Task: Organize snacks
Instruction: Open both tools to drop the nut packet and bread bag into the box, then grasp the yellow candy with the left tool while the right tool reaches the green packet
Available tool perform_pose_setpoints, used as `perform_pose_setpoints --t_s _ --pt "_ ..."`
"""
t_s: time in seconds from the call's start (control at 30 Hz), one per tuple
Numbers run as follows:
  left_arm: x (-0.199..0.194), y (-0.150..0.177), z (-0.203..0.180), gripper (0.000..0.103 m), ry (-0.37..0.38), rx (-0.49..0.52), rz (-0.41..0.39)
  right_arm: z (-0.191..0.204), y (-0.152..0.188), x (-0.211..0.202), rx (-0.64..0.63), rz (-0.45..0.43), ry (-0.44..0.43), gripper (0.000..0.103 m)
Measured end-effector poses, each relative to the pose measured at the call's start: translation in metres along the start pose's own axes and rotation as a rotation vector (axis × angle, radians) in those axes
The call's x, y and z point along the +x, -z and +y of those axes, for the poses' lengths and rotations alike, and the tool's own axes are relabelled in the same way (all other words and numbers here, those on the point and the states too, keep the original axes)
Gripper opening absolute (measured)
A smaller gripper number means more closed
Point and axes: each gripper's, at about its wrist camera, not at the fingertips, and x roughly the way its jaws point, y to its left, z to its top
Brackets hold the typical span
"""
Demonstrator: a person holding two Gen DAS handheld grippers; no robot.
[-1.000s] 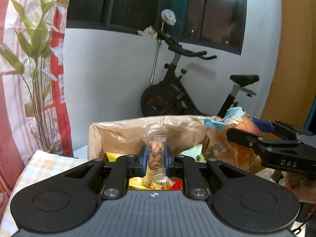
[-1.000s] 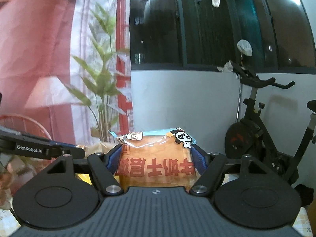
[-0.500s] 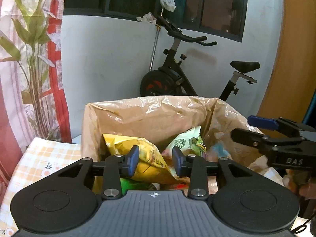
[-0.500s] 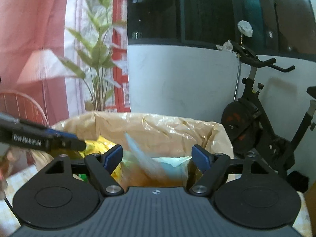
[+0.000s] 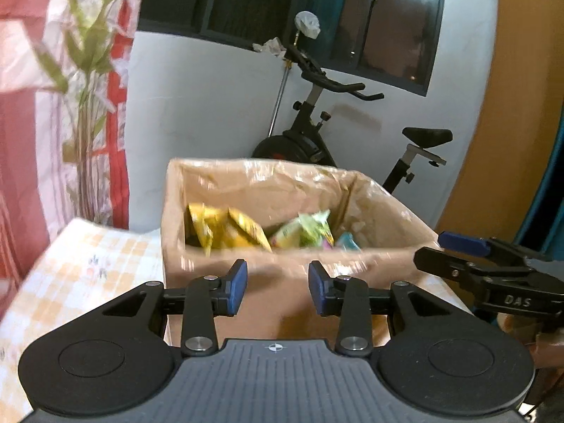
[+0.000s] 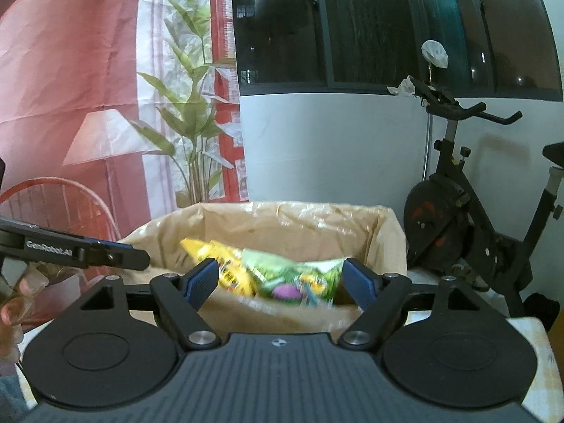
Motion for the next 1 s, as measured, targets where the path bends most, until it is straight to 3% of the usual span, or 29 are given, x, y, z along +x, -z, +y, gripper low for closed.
perform_pose_setpoints --t_s 0.17,0.47,0.57,0.63,0.83,1.0 --pt "-0.012 0.041 -0.008 0.04 0.032 -0.061 0.025 0.004 0.023 -0.023 0.032 0.015 0.002 0.08" --pt "0.041 0.104 -0.012 0.04 0.069 -0.13 0.306 0.003 0.067 -0.039 0.076 0.083 0.042 0.08" --pt "0.055 0.117 -0.01 0.047 0.092 -0.158 0.377 0.0 0.086 -0.041 0.097 0.128 0.076 0.079" --pt "0.063 0.123 -0.014 0.057 0.096 -0.142 0.418 -0.002 0.099 -0.042 0.094 0.159 0.096 0.079" --pt "0.079 0.15 -0.037 0.057 0.104 -0.054 0.534 -0.005 0.132 -0.045 0.014 0.236 0.124 0.076" --pt "0.084 0.162 -0.049 0.057 0.088 0.007 0.556 -0.014 0.15 -0.047 0.01 0.263 0.138 0.076"
